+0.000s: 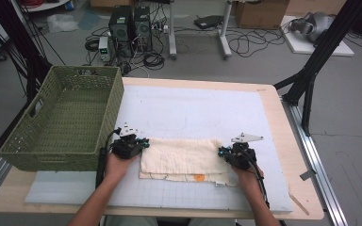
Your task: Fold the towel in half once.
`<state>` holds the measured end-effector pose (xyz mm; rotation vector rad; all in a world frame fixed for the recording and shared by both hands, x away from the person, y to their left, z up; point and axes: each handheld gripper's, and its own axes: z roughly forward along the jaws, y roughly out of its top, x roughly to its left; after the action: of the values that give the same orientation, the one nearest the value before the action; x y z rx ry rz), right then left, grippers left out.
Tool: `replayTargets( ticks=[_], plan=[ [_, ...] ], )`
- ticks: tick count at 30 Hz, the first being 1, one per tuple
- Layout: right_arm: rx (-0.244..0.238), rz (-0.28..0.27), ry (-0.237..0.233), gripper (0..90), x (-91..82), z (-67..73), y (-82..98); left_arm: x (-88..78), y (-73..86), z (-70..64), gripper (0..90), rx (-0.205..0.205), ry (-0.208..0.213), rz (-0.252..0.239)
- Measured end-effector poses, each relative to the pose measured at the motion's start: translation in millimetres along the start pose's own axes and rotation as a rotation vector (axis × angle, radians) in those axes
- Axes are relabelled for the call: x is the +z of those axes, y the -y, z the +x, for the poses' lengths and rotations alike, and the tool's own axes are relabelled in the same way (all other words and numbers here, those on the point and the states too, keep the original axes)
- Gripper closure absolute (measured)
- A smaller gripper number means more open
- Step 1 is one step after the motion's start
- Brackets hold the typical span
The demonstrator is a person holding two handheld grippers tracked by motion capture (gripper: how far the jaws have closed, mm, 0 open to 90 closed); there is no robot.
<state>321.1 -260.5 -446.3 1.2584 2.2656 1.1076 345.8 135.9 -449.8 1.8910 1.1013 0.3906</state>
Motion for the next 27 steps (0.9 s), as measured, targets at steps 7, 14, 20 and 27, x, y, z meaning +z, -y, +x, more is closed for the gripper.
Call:
replayTargets(
  ticks=[7,14,20,27],
  plan=[
    [-0.030,-0.035,0.055,85.7,0.3,-8.4,-12.4,8.5,-18.9,4.2,85.6,0.000,-0.008,-0.052],
    [-0.030,-0.072,0.074,85.4,14.1,-23.2,-28.5,23.1,-41.3,17.9,85.4,-0.020,-0.041,-0.083],
    [-0.036,-0.073,0.097,85.4,25.3,-26.4,-39.6,32.5,-47.4,27.2,85.3,-0.042,-0.055,-0.089],
    [-0.034,-0.063,0.145,83.1,35.0,-26.5,-43.2,36.6,-46.1,29.3,82.0,-0.053,-0.051,-0.078]
  ],
)
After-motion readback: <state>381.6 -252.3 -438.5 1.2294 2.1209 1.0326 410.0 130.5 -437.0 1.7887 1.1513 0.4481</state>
